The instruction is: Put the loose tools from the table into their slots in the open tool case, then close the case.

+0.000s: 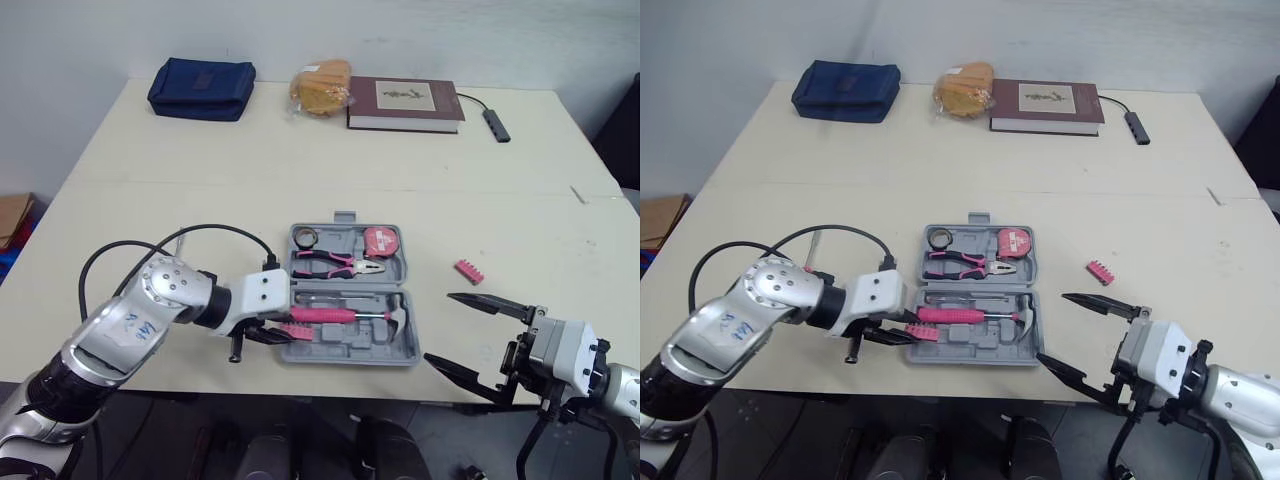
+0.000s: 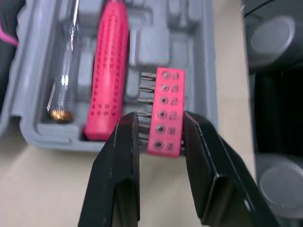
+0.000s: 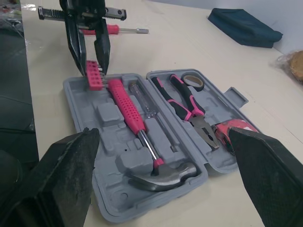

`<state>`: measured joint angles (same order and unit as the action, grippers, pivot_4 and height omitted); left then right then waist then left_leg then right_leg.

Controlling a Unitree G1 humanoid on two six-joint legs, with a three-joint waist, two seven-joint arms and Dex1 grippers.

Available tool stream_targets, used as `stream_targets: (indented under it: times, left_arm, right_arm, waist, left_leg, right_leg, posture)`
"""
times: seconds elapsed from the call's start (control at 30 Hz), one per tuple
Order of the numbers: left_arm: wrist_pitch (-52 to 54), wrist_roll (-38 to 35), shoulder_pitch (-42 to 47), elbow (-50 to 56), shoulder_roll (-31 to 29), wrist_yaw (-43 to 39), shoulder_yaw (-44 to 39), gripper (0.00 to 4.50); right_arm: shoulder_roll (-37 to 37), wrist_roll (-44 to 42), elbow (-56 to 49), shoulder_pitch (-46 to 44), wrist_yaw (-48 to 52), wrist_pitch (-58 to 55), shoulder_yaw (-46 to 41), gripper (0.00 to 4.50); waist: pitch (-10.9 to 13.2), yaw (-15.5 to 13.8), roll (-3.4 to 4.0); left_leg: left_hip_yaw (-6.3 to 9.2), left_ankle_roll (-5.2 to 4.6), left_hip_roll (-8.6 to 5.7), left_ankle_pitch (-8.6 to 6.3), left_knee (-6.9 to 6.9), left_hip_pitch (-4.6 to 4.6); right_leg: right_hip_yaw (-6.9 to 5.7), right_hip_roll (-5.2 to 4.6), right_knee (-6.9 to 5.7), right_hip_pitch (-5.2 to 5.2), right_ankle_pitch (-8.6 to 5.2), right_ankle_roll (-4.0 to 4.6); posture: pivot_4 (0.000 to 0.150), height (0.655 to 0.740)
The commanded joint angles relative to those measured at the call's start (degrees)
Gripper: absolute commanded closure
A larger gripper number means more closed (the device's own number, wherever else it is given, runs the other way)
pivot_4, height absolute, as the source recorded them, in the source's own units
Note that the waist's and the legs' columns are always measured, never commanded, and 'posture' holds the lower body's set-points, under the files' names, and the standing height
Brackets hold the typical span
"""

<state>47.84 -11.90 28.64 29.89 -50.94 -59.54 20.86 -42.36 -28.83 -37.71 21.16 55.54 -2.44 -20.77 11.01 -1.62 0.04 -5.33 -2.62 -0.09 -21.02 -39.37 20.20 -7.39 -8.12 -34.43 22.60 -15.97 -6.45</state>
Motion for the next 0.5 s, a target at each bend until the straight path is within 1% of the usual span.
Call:
stream_targets:
  times: [0.03, 0.3, 0.37, 0.5]
  left_arm:
    - [3.02, 1.33, -0.15, 1.30, 0.91, 2.51, 1.77, 3.86]
    - [4.03, 3.55, 1.42, -0.66, 4.49, 7.15, 3.57, 3.86]
    - [3.91, 3.38, 1.45, -0.75, 4.72, 6.94, 3.85, 3.86]
    - [2.48, 5.71, 2.51, -2.48, 4.06, 7.22, 5.58, 3.86]
  right_arm:
    - [0.50, 0.17, -0.68, 0.51, 0.17, 1.92, -1.58, 0.00]
    - [1.58, 0.51, -0.61, 0.84, -0.67, 3.45, -0.96, 0.00]
    - [1.80, 0.83, -0.63, 0.89, -0.87, 3.69, -0.61, 0.00]
    - [1.84, 1.09, 0.08, 0.69, -0.64, 4.29, -1.35, 0.00]
  waist:
    - [0.00, 0.03, -0.01]
    - [-0.01, 0.05, 0.00]
    - [-0.01, 0.03, 0.01]
    - [-0.01, -0.11, 0.00]
  left_leg:
    - [0.01, -0.01, 0.00, 0.01, 0.00, 0.00]
    - [0.05, 0.03, 0.01, 0.08, -0.02, -0.06]
    - [0.04, 0.03, 0.01, 0.08, -0.02, -0.06]
    - [0.06, -0.02, -0.06, 0.11, -0.04, -0.05]
  right_leg:
    - [0.00, -0.01, 0.00, -0.01, 0.00, 0.00]
    - [0.01, -0.05, -0.06, -0.03, 0.00, 0.01]
    - [0.01, -0.05, -0.10, -0.03, 0.00, 0.01]
    - [0.00, -0.14, -0.09, -0.04, 0.00, 0.01]
  posture:
    - [0.150, 0.7400]
    - [0.150, 0.7400]
    - [0.150, 0.7400]
    - [0.150, 0.7400]
